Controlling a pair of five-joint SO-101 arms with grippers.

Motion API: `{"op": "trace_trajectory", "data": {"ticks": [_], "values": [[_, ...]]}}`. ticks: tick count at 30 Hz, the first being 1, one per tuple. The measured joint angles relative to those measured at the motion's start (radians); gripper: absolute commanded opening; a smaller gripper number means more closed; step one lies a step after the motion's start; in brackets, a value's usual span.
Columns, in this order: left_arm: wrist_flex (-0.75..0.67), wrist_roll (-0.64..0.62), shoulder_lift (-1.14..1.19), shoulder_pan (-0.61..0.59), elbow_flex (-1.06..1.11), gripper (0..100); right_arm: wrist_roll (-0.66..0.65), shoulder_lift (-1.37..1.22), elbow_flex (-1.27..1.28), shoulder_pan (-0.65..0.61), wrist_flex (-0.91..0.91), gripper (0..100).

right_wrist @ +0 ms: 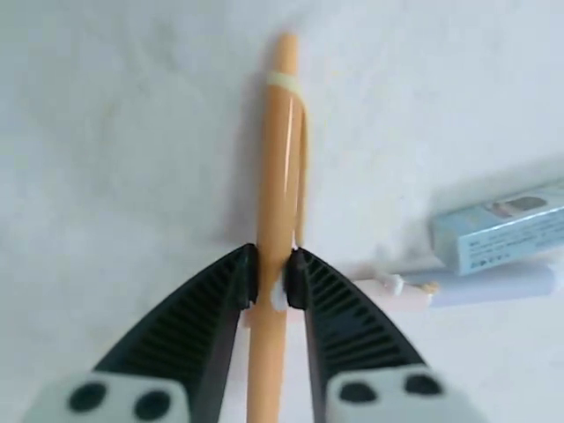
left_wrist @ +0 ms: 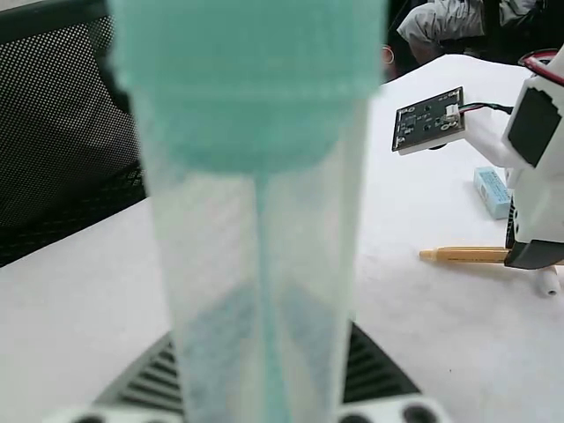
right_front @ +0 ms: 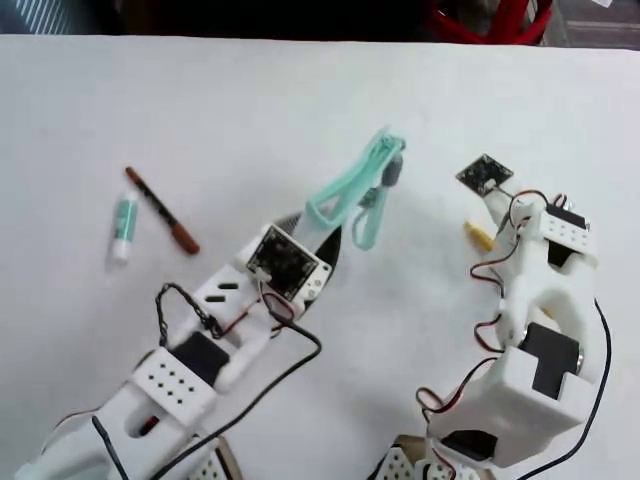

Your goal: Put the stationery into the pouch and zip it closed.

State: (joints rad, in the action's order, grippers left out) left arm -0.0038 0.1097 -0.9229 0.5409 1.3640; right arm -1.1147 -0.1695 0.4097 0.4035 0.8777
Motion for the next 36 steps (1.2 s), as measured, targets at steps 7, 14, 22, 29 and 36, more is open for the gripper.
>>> {"op": "trace_trajectory", "data": {"ticks": [7, 14, 22, 29, 36], "values": [[0.000, 0.000, 0.000, 0.000, 0.000, 5, 0.000, 0.000, 0.000, 0.000, 0.000, 1.9], [0.000, 0.000, 0.000, 0.000, 0.000, 5, 0.000, 0.000, 0.000, 0.000, 0.000, 1.9], [0.000, 0.000, 0.000, 0.000, 0.000, 5, 0.149, 0.193, 0.023, 0.009, 0.014, 1.9], [0.000, 0.000, 0.000, 0.000, 0.000, 5, 0.253, 0.552, 0.150, -0.075, 0.051, 1.9], [0.000, 0.000, 0.000, 0.000, 0.000, 5, 0.525, 1.074, 0.186, -0.245, 0.051, 1.8]]}}
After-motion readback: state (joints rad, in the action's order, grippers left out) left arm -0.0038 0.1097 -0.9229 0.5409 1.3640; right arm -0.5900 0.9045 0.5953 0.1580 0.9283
